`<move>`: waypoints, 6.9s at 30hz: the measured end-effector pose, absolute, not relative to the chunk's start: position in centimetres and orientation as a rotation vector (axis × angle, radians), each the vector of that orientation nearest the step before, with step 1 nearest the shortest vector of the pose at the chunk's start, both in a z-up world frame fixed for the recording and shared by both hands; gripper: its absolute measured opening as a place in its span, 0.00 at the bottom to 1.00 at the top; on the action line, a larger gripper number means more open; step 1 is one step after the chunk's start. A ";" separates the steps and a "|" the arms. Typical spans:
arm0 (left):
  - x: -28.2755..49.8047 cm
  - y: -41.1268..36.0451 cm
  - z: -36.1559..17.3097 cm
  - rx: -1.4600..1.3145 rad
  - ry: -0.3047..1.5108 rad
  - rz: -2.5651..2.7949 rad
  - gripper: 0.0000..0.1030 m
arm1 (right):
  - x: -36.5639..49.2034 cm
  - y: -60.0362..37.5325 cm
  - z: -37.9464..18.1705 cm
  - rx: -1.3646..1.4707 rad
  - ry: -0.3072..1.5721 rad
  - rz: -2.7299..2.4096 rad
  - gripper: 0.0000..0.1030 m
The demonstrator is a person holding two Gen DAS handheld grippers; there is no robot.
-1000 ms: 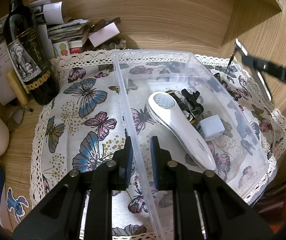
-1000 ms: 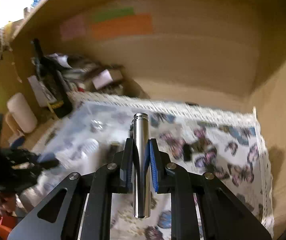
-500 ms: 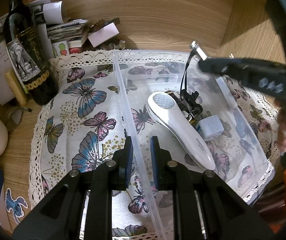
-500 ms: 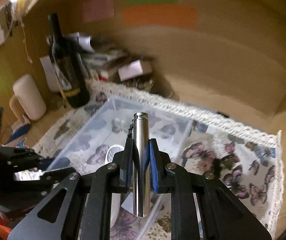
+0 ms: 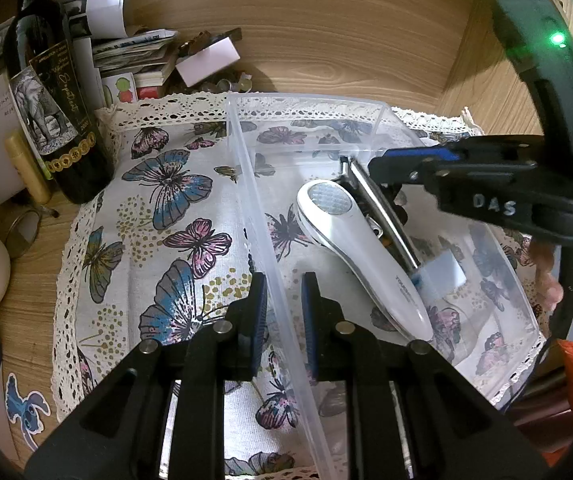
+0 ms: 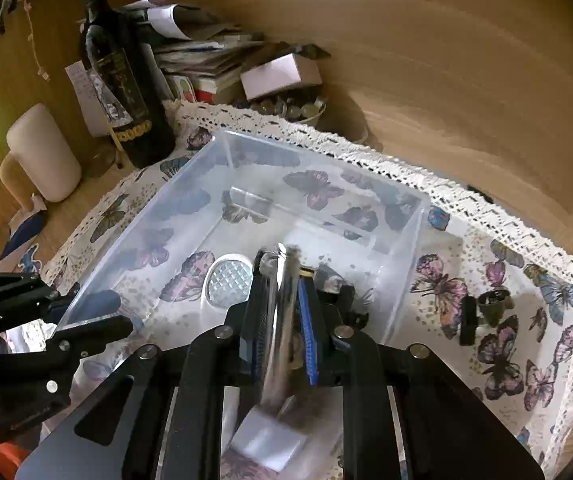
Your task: Organize rigid objects
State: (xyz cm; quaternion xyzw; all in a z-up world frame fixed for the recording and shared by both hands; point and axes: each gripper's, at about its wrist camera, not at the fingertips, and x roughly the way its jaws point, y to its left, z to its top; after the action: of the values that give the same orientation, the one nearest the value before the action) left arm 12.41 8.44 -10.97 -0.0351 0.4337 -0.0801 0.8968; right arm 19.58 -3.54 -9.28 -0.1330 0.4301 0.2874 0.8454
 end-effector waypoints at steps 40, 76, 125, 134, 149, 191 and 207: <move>12.3 8.6 -11.1 -0.076 0.905 -0.164 0.15 | 27.3 -15.4 -14.3 -0.136 1.016 0.290 0.37; 12.3 8.5 -11.0 -0.073 0.901 -0.162 0.15 | 17.8 -8.5 -4.4 -0.259 0.699 0.485 0.23; 12.2 8.4 -11.0 -0.093 0.909 -0.178 0.15 | 28.2 -16.2 -11.4 -0.092 0.947 0.266 0.57; 12.2 8.4 -11.0 -0.098 0.912 -0.181 0.15 | 29.4 -16.4 -13.8 -0.075 1.012 0.270 0.29; 12.1 8.2 -11.0 -0.094 0.912 -0.182 0.15 | 24.0 -14.1 -7.4 -0.136 0.827 0.338 0.29; 12.4 8.3 -10.4 -0.060 0.879 -0.142 0.17 | 16.5 -7.3 -7.0 -0.248 0.739 0.549 0.45; 6.7 6.8 -2.7 -0.028 0.563 -0.070 0.59 | 8.0 -13.7 -1.1 -0.126 0.470 0.435 0.83</move>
State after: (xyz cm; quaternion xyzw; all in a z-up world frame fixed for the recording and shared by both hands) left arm 6.70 6.78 -2.73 -0.0141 0.2779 -0.0345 0.9599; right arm 8.03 -13.69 -1.10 -0.0618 0.2309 0.2137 0.9472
